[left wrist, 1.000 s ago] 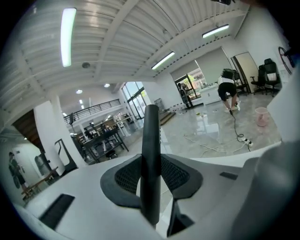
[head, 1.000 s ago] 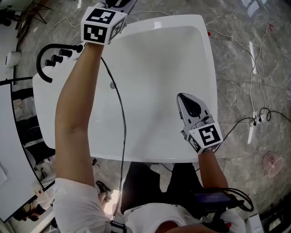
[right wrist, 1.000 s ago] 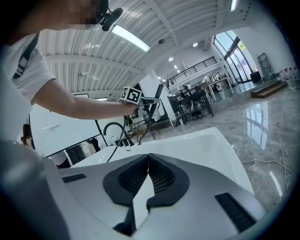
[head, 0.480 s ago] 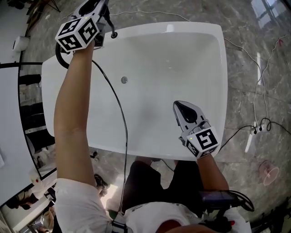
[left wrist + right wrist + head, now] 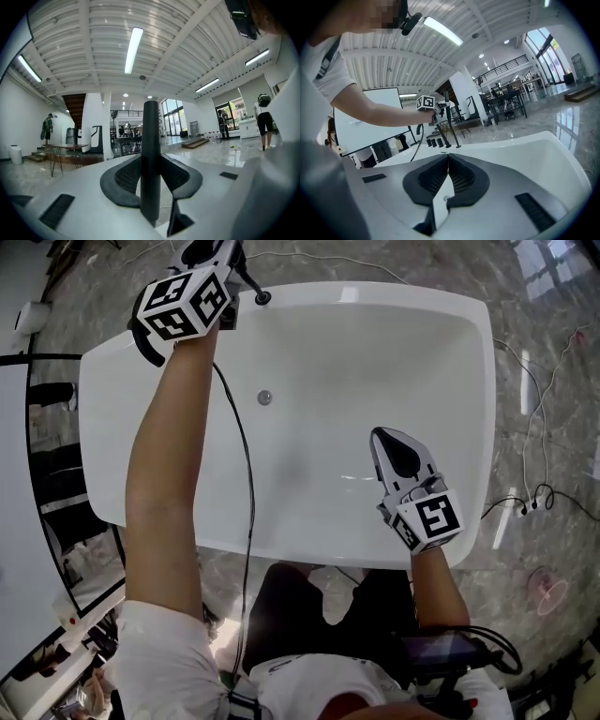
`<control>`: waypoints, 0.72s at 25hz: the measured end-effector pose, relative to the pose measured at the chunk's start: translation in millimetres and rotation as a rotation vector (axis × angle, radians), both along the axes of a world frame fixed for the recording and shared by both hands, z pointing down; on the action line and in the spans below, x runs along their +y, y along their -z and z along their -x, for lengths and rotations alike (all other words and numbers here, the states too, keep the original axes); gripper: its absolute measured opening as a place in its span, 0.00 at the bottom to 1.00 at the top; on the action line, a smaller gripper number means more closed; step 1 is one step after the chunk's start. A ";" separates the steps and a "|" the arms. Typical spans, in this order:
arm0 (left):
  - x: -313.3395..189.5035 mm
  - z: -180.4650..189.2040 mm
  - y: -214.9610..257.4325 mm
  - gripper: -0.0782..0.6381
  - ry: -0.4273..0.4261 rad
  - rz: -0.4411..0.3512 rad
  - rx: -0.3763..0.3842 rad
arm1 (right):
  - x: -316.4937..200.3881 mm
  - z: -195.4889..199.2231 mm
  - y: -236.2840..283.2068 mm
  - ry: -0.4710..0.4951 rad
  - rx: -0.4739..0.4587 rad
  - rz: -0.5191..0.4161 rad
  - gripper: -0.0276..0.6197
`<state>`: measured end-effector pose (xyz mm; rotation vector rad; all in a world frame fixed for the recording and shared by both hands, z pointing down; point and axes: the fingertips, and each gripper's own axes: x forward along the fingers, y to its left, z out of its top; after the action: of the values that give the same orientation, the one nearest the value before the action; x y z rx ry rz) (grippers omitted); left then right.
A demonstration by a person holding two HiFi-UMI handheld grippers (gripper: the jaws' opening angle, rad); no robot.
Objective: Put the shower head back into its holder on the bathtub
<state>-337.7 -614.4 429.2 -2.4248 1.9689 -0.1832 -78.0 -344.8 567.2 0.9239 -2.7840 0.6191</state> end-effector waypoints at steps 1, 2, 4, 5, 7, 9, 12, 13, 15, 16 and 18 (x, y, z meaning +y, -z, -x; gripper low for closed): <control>0.7 4.6 -4.8 0.30 0.002 0.000 0.009 | -5.4 7.8 2.6 -0.001 0.009 -0.017 0.06; 1.3 7.8 -10.0 0.30 0.005 0.002 0.017 | -11.8 14.2 4.9 0.000 0.018 -0.038 0.06; 3.1 11.4 -22.1 0.30 0.013 0.008 0.031 | -25.9 23.3 8.2 0.001 0.039 -0.074 0.06; 4.4 12.4 -29.0 0.30 0.015 0.013 0.035 | -32.6 27.2 8.9 -0.001 0.049 -0.086 0.06; 7.3 14.0 -43.1 0.30 0.017 0.023 0.035 | -44.5 35.2 8.7 -0.007 0.066 -0.095 0.06; 7.9 14.1 -55.0 0.30 0.021 0.029 0.034 | -55.3 42.2 8.6 -0.011 0.076 -0.104 0.06; 3.3 19.4 -69.4 0.30 0.020 0.019 0.058 | -66.7 56.5 8.3 -0.012 0.083 -0.117 0.06; 1.5 27.3 -75.4 0.30 0.020 0.014 0.072 | -67.1 65.5 6.7 -0.012 0.083 -0.119 0.06; -2.4 46.2 -87.6 0.30 0.023 0.008 0.096 | -63.0 83.5 2.2 -0.008 0.071 -0.124 0.06; -5.1 52.4 -93.0 0.30 0.024 0.008 0.100 | -60.4 88.6 -0.4 -0.006 0.062 -0.126 0.06; -12.2 54.9 -103.5 0.30 0.022 0.007 0.095 | -57.9 89.0 -8.6 -0.002 0.055 -0.124 0.06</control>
<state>-392.5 -626.6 532.6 -2.4614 2.0366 -0.0771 -167.1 -402.7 575.8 0.9516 -2.7989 0.4185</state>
